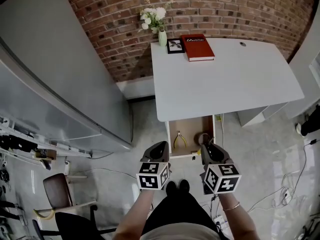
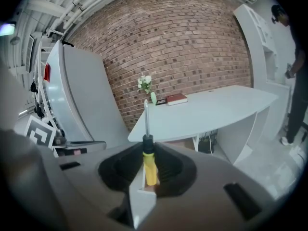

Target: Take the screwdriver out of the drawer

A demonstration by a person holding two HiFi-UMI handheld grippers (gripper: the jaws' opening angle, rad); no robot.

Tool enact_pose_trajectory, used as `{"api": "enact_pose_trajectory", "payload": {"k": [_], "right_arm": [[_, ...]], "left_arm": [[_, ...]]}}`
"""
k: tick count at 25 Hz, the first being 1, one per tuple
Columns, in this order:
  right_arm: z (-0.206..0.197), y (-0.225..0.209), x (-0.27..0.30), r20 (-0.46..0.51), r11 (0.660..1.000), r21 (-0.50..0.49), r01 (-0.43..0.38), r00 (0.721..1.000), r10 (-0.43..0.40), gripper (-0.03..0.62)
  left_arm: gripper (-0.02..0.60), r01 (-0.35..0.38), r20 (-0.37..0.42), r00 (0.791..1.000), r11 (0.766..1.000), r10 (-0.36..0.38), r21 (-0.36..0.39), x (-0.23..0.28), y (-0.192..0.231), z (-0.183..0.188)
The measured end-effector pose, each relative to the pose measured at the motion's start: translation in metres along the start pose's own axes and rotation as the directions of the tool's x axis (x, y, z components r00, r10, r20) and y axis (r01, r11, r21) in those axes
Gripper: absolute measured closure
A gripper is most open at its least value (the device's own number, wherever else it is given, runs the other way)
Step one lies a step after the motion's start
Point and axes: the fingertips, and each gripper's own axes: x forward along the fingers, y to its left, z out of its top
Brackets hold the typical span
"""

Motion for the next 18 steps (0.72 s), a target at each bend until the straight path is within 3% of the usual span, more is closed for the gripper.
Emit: {"api": "enact_pose_trajectory", "payload": {"k": [18], "right_arm": [[-0.0010, 0.0045, -0.0087, -0.003, 1.000, -0.018, -0.013, 1.000, 0.013, 0.517]], "left_arm": [[0.589, -0.014, 0.010, 1.000, 1.000, 0.013, 0.014, -0.0091, -0.0030, 0.0044]]}}
